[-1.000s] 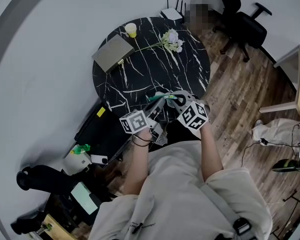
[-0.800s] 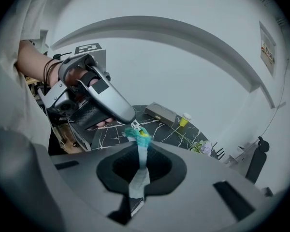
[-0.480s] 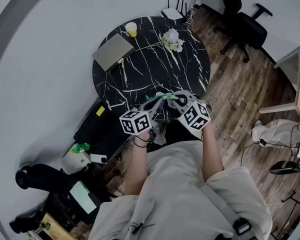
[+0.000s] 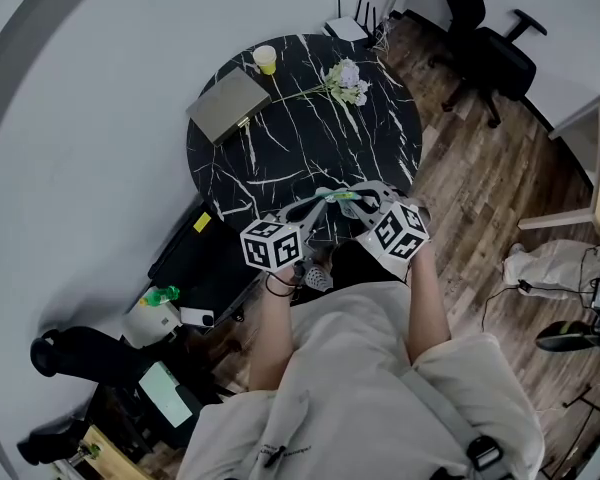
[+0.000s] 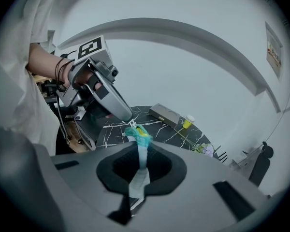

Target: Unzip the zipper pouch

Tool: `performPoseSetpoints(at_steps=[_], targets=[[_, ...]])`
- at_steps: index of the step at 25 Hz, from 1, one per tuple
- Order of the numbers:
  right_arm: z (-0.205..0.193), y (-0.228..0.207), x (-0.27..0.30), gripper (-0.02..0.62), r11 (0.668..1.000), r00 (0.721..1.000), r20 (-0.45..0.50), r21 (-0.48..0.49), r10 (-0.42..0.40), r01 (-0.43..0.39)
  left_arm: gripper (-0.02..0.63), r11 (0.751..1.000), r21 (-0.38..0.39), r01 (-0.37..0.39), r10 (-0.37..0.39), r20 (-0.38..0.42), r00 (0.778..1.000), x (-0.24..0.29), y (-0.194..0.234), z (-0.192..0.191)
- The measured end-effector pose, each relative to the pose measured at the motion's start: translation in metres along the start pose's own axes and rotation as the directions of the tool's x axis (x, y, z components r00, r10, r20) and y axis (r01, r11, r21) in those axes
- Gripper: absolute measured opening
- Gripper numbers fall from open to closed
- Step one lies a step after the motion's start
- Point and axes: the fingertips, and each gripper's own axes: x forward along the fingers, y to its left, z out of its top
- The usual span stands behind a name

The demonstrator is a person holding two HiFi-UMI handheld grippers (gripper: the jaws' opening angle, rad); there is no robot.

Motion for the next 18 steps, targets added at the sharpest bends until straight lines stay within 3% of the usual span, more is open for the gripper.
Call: performPoseSetpoints(at_steps=[10,18], targets=[[0.011,-0.005,-0.012,0.018,0.999,1.000,0.003,-0.049,0.000,0.000,0.026,0.995,0.001,-0.100,0.099,0.036,0.994,-0.015,0.022,0.002],[0.019,-0.002,-0.006,0.018,0.997,1.000,0.005,-0.072,0.013,-0.013,0.026,0.977,0.069,-0.204,0.202,0.025,0.979,-0.026,0.040,0.002]])
